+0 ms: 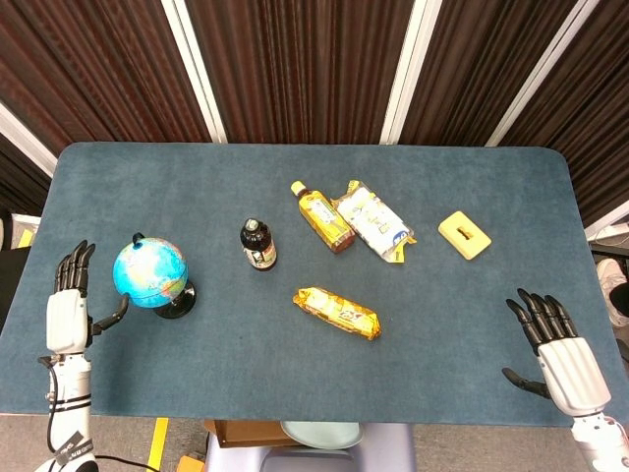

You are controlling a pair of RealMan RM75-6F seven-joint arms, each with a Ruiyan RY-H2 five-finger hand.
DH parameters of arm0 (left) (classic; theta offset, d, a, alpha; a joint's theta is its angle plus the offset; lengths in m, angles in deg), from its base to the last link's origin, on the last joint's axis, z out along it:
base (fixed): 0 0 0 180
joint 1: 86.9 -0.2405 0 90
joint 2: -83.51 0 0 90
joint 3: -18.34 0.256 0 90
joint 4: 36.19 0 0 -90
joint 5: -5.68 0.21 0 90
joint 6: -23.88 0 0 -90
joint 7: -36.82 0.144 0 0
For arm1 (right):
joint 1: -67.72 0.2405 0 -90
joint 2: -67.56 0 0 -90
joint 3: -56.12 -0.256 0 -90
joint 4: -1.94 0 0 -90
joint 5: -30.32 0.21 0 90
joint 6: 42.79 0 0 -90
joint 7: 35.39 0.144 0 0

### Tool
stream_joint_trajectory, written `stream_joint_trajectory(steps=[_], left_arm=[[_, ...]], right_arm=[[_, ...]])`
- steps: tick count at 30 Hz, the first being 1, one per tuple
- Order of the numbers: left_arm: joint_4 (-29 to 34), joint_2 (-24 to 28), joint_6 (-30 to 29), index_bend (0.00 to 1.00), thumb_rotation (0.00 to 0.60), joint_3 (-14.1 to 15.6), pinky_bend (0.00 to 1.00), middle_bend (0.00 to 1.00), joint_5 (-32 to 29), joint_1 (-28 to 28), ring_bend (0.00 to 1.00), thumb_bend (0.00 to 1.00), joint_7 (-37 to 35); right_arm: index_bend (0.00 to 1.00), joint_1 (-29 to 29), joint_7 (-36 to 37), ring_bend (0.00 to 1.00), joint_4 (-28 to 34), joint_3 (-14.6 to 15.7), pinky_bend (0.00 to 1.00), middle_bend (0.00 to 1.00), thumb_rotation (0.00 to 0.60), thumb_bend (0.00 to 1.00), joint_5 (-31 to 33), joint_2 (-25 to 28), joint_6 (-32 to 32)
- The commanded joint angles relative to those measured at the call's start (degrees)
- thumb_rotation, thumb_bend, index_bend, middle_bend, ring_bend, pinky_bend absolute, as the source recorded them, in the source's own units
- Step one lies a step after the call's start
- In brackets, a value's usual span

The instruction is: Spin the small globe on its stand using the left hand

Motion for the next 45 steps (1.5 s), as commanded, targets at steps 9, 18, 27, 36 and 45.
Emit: stream_joint_trajectory(steps=[9, 18, 27, 36, 45], left_arm=[[-2.18, -0.25, 1.61, 0.0, 0.6, -0.83, 0.0, 0.0, -1.62, 0.43, 0.0, 0.33, -1.71], [-4.44, -0.96, 3.67, 0.0, 0.6, -1.85, 0.0, 0.0, -3.05, 1.61, 0.0, 0.33, -3.2], [-5.95, -1.19, 4.48, 0.0, 0.6, -2.69, 0.0, 0.0, -4.22, 2.1, 0.0, 0.34, -4.26], [-4.66, 0.16, 0.61, 0.0, 0.6, -3.65, 0.0, 0.0, -4.37, 0.12, 0.0, 0.38, -5.25], [1.41, 0.77, -1.91, 0.0, 0.6, -1.06, 0.0, 0.0, 1.33, 0.26, 0.0, 0.38, -3.68]], right_arm=[[0.0, 0.08, -0.72, 0.0, 0.04, -0.05, 0.0, 0.0, 0.6, 0.07, 0.29, -0.34, 0.42], [0.0, 0.12, -1.55, 0.0, -0.04, -0.23, 0.0, 0.0, 0.6, 0.07, 0.67, -0.74, 0.67], [0.0, 0.12, -2.21, 0.0, 0.02, -0.27, 0.0, 0.0, 0.6, 0.07, 0.82, -0.98, 0.81], [0.0, 0.3, -1.83, 0.0, 0.04, -0.21, 0.0, 0.0, 0.6, 0.07, 0.76, -0.85, 1.08], [0.0, 0.96, -1.72, 0.0, 0.02, 0.0, 0.0, 0.0, 0.6, 0.07, 0.8, -0.93, 2.45]])
